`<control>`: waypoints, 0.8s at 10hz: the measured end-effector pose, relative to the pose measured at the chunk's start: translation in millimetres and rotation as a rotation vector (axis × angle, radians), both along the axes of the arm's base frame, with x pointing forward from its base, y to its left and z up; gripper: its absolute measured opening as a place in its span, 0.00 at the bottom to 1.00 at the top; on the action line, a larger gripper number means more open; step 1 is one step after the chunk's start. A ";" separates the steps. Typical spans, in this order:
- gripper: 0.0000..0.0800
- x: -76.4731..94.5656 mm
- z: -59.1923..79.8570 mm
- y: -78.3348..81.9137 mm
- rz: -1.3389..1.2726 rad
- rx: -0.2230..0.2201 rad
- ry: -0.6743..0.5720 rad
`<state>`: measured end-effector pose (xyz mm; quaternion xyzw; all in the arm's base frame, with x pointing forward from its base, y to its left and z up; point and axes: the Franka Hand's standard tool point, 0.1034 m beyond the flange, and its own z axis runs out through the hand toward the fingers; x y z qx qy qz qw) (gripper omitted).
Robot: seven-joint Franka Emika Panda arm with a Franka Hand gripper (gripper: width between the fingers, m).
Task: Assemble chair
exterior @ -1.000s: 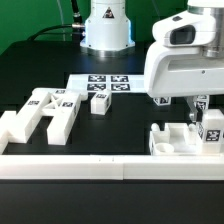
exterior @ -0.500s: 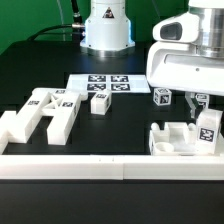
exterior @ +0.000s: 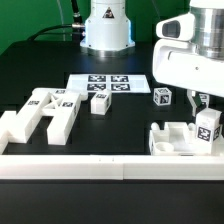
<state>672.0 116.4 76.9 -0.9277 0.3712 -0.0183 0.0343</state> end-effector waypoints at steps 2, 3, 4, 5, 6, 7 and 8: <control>0.70 0.3 0.0 -1.7 0.061 -0.004 -0.003; 0.70 0.5 0.0 -3.0 0.155 -0.015 -0.008; 0.79 0.5 -0.1 -2.4 0.281 -0.022 -0.015; 0.81 0.4 -0.2 -1.2 0.370 -0.027 -0.020; 0.81 0.5 -0.3 -1.6 0.467 -0.033 -0.024; 0.81 0.7 -0.3 -2.7 0.552 -0.038 -0.028; 0.81 1.1 0.1 -3.5 0.611 -0.042 -0.031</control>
Offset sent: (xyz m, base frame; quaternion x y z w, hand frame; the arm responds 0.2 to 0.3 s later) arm 0.0014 -0.0013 0.0007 -0.0094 0.0005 -0.2610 0.9653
